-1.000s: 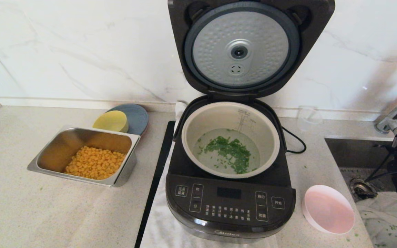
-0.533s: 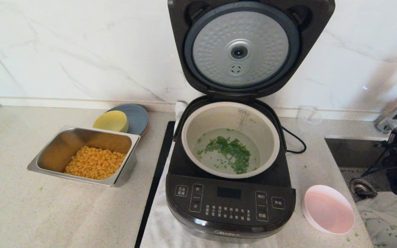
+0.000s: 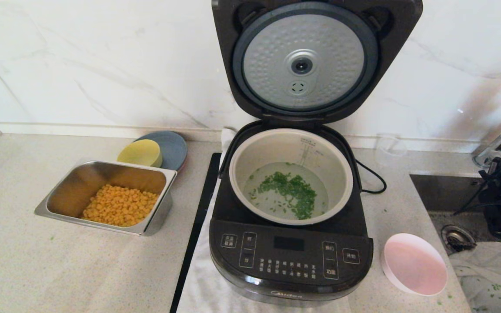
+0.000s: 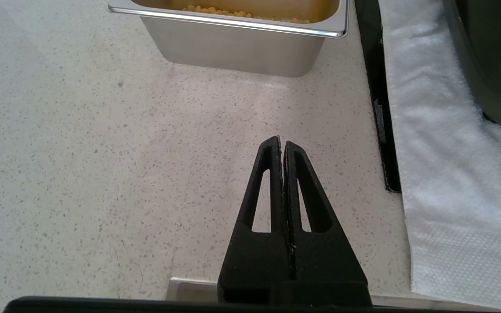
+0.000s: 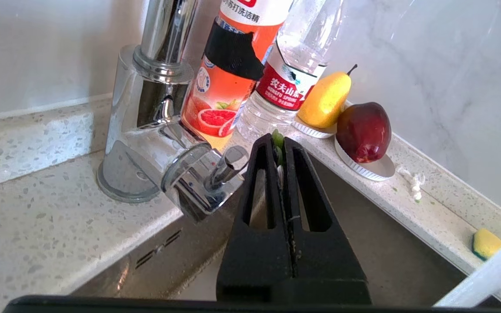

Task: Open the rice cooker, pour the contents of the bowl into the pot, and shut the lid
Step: Turn off the tap

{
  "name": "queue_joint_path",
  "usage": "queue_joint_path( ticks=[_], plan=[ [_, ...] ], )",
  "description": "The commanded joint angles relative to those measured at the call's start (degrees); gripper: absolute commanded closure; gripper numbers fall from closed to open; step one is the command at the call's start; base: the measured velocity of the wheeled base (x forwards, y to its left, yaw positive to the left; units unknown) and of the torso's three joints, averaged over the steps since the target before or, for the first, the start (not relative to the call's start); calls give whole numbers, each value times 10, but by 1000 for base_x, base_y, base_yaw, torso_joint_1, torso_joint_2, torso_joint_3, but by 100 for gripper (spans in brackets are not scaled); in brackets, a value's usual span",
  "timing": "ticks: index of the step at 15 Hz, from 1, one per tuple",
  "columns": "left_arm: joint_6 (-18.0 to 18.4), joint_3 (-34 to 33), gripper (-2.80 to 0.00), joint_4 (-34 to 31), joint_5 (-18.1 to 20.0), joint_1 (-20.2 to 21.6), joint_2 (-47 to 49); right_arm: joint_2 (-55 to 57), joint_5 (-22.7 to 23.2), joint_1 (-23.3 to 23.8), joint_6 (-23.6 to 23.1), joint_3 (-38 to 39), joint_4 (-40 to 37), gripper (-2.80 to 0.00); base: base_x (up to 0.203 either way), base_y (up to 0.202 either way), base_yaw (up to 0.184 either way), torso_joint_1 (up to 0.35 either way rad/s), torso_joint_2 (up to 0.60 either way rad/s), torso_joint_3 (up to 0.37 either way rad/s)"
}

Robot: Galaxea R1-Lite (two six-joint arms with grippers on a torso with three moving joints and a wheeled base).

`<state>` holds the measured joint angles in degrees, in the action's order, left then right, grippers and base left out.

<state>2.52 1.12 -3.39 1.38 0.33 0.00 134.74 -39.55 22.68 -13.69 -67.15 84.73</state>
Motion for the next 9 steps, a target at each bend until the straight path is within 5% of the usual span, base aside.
queue_joint_path(
  ticks=[1, 9],
  plan=[
    [0, 0, 0, 0, 0, 0, 0, 13, -2, -4, -1, -11, 2, 0, 0, 0, 0, 0, 0, 0],
    [0, 0, 0, 0, 0, 0, 1, 38, -3, -10, -10, -65, -18, 0, 0, 0, 0, 0, 0, 0]
  ],
)
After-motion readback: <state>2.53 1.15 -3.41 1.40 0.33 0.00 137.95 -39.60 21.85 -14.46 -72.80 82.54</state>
